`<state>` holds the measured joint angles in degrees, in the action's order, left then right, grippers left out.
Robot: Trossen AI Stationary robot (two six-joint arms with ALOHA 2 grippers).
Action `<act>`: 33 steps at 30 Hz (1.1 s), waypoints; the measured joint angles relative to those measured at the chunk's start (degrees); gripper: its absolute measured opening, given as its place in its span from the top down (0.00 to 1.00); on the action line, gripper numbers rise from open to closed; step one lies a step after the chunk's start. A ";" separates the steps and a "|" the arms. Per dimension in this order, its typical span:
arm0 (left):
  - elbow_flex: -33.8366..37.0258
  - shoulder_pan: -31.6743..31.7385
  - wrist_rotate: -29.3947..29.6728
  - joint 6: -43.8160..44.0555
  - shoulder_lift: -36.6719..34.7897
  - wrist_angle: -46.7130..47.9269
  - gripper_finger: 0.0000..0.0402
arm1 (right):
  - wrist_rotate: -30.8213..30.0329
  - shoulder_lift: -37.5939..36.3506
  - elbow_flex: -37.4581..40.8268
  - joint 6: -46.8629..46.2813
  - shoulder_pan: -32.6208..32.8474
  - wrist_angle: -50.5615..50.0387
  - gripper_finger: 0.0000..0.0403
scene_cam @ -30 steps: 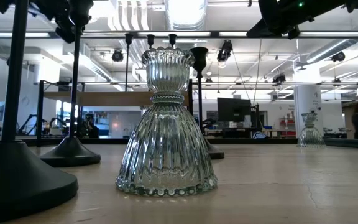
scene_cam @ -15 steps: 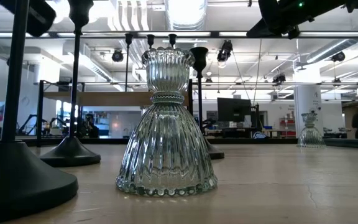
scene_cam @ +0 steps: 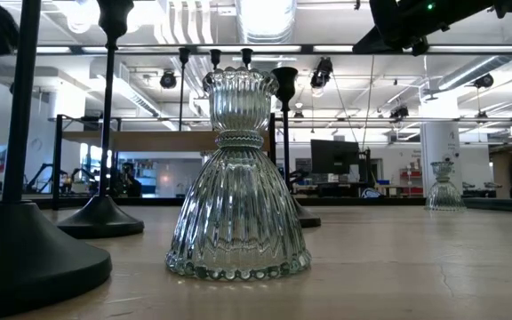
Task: Pick & Place candle stick holders
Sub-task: Put the black candleholder on the shelf
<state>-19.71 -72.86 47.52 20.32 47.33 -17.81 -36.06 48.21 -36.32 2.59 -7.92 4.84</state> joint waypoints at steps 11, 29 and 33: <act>-3.48 7.08 -4.18 -0.09 9.99 -1.93 0.69 | 0.00 0.00 0.02 0.00 0.00 0.00 0.87; -5.81 27.93 -30.15 -5.40 21.83 -14.78 0.69 | 0.00 0.00 0.02 0.02 0.01 0.00 0.87; -7.94 29.70 -31.48 -6.34 24.89 -14.97 0.69 | 0.01 0.00 0.00 0.00 0.02 0.00 0.87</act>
<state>-27.65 -43.16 16.04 13.98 72.23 -32.77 -36.05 48.21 -36.32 2.59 -7.90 4.84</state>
